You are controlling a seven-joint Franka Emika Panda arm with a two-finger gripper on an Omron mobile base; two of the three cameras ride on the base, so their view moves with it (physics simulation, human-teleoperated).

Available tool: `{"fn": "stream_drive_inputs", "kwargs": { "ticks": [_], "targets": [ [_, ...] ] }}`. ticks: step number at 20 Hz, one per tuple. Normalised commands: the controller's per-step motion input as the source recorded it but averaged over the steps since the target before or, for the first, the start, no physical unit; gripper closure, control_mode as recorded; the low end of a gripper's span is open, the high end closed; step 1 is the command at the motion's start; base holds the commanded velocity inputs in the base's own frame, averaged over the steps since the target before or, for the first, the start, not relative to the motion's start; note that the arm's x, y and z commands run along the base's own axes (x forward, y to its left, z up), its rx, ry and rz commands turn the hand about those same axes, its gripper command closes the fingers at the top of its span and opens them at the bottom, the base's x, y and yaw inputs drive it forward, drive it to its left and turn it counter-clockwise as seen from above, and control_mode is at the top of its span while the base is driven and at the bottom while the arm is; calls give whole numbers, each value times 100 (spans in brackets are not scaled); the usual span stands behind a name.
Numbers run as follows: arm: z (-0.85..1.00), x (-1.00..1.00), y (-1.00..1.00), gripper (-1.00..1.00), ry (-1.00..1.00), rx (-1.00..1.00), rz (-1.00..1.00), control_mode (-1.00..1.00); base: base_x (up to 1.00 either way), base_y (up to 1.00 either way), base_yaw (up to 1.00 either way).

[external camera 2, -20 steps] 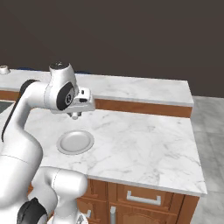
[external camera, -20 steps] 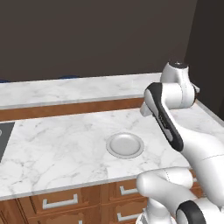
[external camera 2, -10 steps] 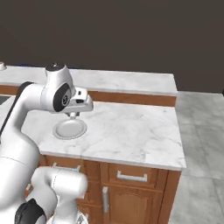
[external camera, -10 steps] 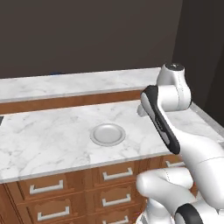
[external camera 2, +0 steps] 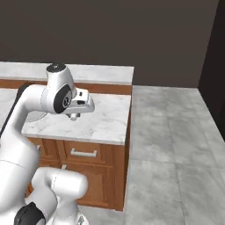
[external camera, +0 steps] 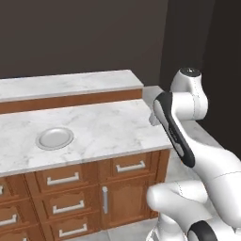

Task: Pick up the marshmallow and place it in the cup of hot chocolate on the dining counter.

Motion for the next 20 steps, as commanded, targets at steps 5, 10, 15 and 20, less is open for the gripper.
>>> {"fn": "stream_drive_inputs", "kwargs": {
  "ticks": [5,10,15,20],
  "targets": [
    [0,0,0,100,0,0,0,100,16,-100,0],
    [0,0,0,100,0,0,0,100,50,-100,0],
    [0,0,0,100,0,0,0,100,100,-100,13],
    [0,0,0,100,0,0,0,100,100,-25,22]
  ]
}}
